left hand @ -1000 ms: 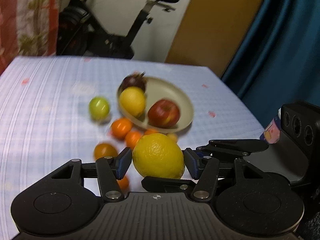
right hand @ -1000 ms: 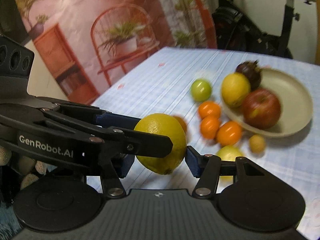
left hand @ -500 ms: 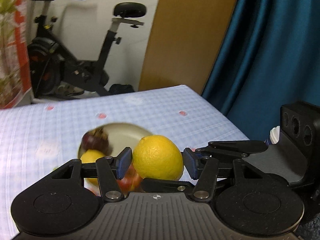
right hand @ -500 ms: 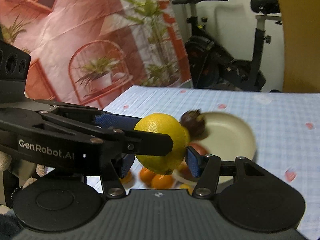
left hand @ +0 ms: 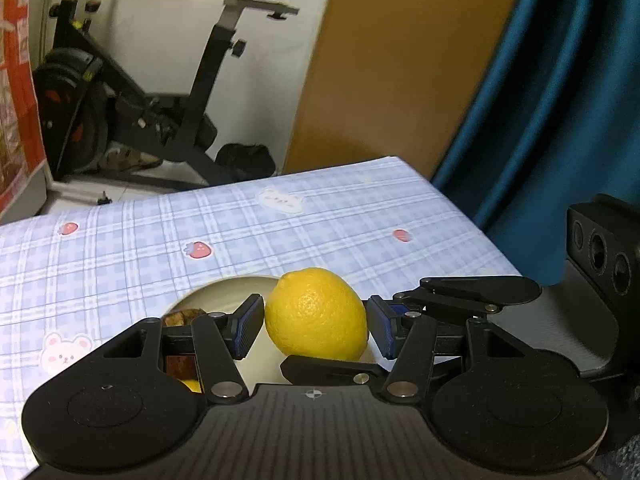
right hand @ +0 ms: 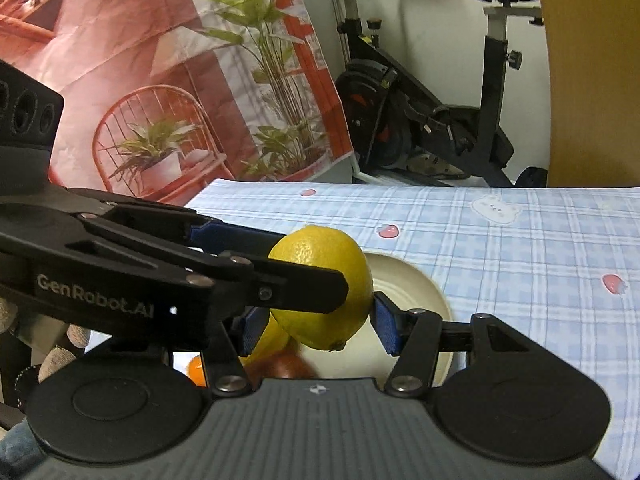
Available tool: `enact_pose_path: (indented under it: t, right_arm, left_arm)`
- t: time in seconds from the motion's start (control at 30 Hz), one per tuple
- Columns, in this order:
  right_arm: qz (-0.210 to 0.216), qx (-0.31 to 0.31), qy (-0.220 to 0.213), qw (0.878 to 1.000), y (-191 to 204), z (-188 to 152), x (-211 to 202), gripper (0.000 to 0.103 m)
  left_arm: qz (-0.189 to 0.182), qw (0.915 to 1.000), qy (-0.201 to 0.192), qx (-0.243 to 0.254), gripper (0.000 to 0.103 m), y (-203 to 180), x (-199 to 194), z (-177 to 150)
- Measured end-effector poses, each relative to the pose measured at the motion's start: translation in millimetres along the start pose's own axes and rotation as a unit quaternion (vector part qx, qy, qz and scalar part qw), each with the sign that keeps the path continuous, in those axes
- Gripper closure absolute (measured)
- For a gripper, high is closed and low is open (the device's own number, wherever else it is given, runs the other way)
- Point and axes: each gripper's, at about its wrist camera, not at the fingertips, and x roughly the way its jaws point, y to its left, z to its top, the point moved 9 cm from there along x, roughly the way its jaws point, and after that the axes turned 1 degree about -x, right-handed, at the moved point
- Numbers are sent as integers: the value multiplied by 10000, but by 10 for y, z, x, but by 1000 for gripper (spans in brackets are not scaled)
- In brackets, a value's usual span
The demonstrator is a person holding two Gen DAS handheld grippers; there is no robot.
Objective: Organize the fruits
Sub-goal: 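Carry the large lemon over the plate and lower it with the left gripper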
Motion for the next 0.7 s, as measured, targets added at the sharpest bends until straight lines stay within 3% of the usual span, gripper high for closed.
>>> enact_pose_path:
  t: [0.33, 0.7]
  right_arm:
    - [-19, 153, 254, 9996, -282, -74, 489, 45]
    - [-192, 89, 380, 9991, -376, -96, 679, 45]
  left_arm:
    - [153, 9992, 350, 91, 44, 191, 334, -72]
    - [226, 9990, 370, 86, 44, 254, 390, -69]
